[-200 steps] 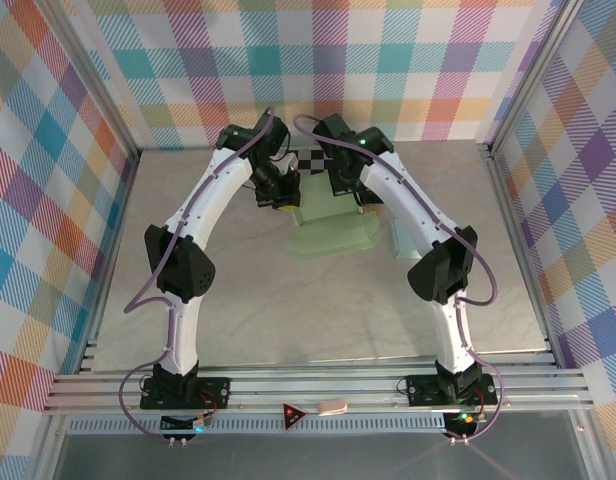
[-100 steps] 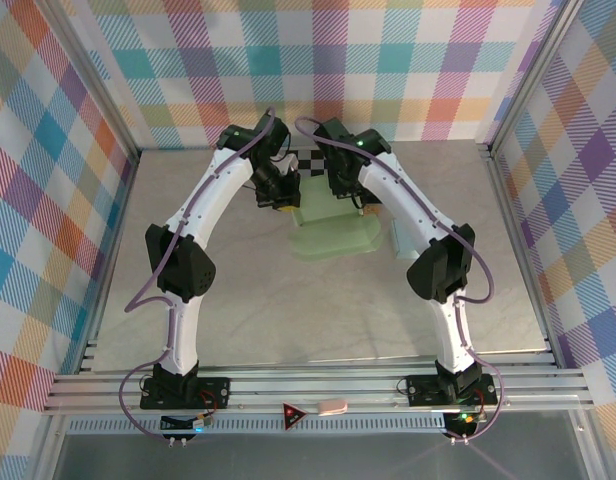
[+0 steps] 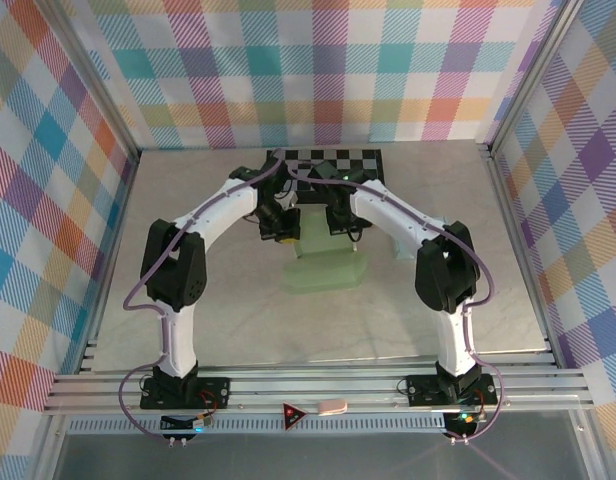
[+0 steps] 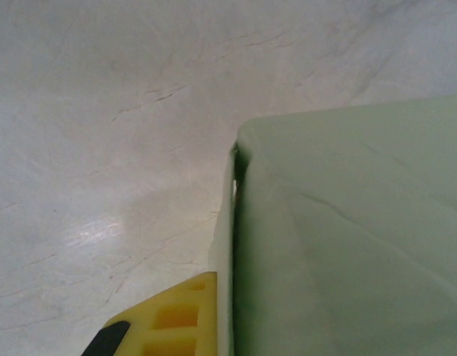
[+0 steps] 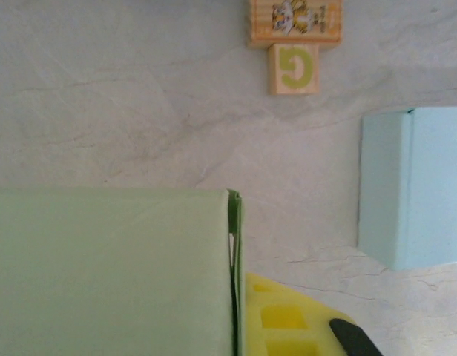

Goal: Fold the paper box

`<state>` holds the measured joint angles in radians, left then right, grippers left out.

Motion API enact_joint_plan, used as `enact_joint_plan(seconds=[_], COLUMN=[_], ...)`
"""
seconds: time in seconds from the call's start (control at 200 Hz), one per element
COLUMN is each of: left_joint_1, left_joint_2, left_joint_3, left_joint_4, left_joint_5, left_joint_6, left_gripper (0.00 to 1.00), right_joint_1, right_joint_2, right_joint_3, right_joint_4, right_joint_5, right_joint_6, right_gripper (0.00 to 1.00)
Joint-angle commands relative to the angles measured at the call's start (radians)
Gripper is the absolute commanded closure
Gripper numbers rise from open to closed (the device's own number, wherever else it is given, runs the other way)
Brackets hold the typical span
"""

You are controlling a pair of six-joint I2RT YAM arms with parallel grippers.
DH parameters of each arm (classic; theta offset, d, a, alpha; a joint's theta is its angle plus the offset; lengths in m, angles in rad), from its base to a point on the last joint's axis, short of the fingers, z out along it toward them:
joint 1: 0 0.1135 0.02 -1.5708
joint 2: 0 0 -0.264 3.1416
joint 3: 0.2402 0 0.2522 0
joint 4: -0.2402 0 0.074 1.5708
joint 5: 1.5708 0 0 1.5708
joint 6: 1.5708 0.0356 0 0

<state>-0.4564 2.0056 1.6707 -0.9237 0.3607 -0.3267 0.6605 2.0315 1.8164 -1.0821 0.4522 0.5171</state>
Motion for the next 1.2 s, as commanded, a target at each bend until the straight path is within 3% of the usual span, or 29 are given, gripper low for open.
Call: enact_joint_plan(seconds=[0.0, 0.32, 0.6, 0.64, 0.78, 0.975, 1.195], left_joint_1=[-0.011, -0.021, -0.014, -0.011, 0.004, 0.057, 0.15], left_joint_2=[-0.058, -0.07, -0.183, -0.189, -0.224, -0.347, -0.34], left_joint_3=[-0.088, -0.272, -0.325, -0.324, -0.352, -0.467, -0.606], left_joint_4=[0.198, 0.458, 0.516, 0.503, 0.481, 0.603, 0.75], left_joint_5=[-0.006, 0.024, 0.067, 0.084, 0.098, 0.147, 0.282], left_joint_6=[-0.063, -0.107, -0.08, -0.073, -0.05, -0.056, -0.052], left_gripper=[0.95, 0.82, 0.6, 0.48, 0.37, 0.41, 0.64], right_joint_1=[0.007, 0.01, -0.026, -0.034, -0.047, -0.066, -0.099], right_joint_2=[-0.033, 0.023, 0.061, 0.063, 0.073, 0.077, 0.096], right_joint_3=[-0.036, -0.051, -0.045, -0.048, -0.043, -0.048, -0.048], right_joint_4=[0.049, 0.04, 0.025, 0.03, 0.024, 0.03, 0.053], right_joint_5=[-0.001, -0.015, -0.077, -0.093, -0.116, -0.165, -0.265], right_joint_6=[0.056, 0.062, 0.065, 0.06, 0.05, 0.038, -0.02], right_gripper=[1.0, 1.0, 1.0, 1.0, 1.0, 1.0, 1.0])
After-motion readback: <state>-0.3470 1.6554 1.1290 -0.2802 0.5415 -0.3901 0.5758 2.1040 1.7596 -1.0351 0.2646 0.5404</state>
